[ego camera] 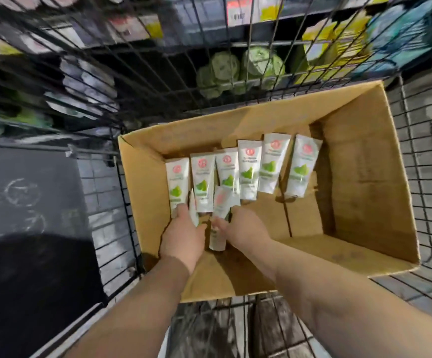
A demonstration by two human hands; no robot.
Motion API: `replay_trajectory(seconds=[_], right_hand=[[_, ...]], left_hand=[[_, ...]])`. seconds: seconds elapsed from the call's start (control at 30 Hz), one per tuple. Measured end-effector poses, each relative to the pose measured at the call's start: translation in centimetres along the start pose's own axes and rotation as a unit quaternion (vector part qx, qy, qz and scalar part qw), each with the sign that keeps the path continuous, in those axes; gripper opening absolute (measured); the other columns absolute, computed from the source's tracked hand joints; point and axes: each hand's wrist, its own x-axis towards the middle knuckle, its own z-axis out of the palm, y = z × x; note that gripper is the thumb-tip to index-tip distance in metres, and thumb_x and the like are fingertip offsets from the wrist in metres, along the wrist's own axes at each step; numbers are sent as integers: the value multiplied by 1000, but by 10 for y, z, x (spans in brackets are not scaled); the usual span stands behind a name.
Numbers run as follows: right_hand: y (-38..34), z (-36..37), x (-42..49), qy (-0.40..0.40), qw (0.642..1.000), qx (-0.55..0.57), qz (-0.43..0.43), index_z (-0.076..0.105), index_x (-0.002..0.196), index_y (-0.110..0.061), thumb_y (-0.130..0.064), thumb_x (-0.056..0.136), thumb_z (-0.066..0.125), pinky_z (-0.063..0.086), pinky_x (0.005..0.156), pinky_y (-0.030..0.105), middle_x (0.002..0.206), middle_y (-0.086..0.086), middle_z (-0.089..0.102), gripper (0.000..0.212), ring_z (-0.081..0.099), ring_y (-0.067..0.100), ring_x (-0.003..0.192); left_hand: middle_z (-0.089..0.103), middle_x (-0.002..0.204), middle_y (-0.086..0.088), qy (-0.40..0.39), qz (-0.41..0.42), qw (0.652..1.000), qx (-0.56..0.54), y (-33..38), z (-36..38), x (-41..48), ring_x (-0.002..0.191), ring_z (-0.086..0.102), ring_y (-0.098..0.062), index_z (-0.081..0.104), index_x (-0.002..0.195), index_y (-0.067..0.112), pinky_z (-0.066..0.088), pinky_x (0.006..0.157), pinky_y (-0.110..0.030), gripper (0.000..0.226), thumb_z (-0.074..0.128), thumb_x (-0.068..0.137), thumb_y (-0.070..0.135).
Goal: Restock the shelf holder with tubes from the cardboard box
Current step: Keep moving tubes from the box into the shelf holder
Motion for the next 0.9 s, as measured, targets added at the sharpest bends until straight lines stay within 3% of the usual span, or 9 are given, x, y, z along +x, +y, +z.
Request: replay_trajectory(seconds=[0.1, 0.23, 0.33, 0.47, 0.6, 0.7, 0.77, 0.83, 0.9], right_hand=[[3, -3, -2, 0, 1000, 10, -11, 58, 113, -13, -43, 92, 51, 49, 85, 37, 114, 8, 63, 38, 59, 26, 105], [11, -24, -19, -6, 998, 53, -45, 57, 120, -14, -36, 93, 53, 50, 85, 34, 119, 5, 63, 35, 60, 23, 106], [10, -49, -44, 0, 996, 52, -74, 57, 120, -13, -35, 94, 51, 44, 76, 28, 116, 6, 64, 35, 59, 23, 101], [-5, -92, -87, 20, 994, 49, -94, 56, 118, -9, -40, 93, 52, 47, 78, 34, 113, 10, 64, 40, 59, 26, 98], [-26, -132, -134, 41, 988, 38, -145, 56, 116, -8, -40, 93, 52, 49, 77, 34, 108, 10, 65, 40, 58, 23, 88], [-43, -158, -171, 63, 976, 60, -200, 61, 115, -6, -34, 91, 57, 51, 84, 38, 111, 11, 68, 37, 63, 25, 94], [-55, -173, -198, 60, 968, 75, -234, 63, 114, -9, -30, 90, 58, 51, 82, 37, 110, 9, 69, 33, 63, 21, 91], [-67, -187, -221, 62, 960, 79, -263, 62, 116, -13, -32, 89, 60, 52, 78, 34, 110, 5, 69, 33, 62, 17, 89], [-81, -199, -245, 65, 950, 82, -293, 62, 115, -13, -30, 89, 61, 53, 75, 30, 111, 4, 68, 32, 62, 17, 91]], left_hand=[[60, 109, -14, -3, -10, 1000, -26, -2, 0, 1, 84, 54, -27, 36, 124, 12, 44, 68, -33, 33, 47, 94, 20], [58, 125, -13, -22, -11, 993, -113, -2, -14, -8, 107, 57, -32, 39, 131, 14, 50, 85, -40, 38, 48, 94, 13], [56, 129, -11, -18, -2, 991, -132, 8, -37, -29, 109, 57, -32, 38, 133, 16, 50, 89, -42, 41, 47, 94, 14], [57, 125, -8, 12, 14, 989, -144, 32, -74, -67, 103, 58, -30, 39, 131, 18, 52, 83, -40, 39, 49, 93, 17], [57, 118, -4, 46, 51, 978, -196, 59, -113, -112, 95, 54, -18, 45, 125, 11, 43, 68, -24, 31, 49, 94, 11], [54, 110, 4, 79, 75, 964, -244, 73, -142, -144, 91, 49, -10, 46, 125, 12, 34, 53, -7, 32, 49, 93, 7], [58, 118, 0, 109, 85, 952, -272, 79, -160, -165, 95, 54, -14, 45, 126, 15, 46, 64, -15, 36, 51, 92, 6], [61, 122, -4, 135, 87, 943, -293, 82, -179, -190, 101, 59, -20, 44, 124, 22, 52, 83, -36, 36, 52, 91, 11], [61, 119, -3, 162, 89, 933, -309, 83, -199, -215, 100, 61, -23, 42, 127, 23, 52, 84, -40, 38, 52, 92, 14]])
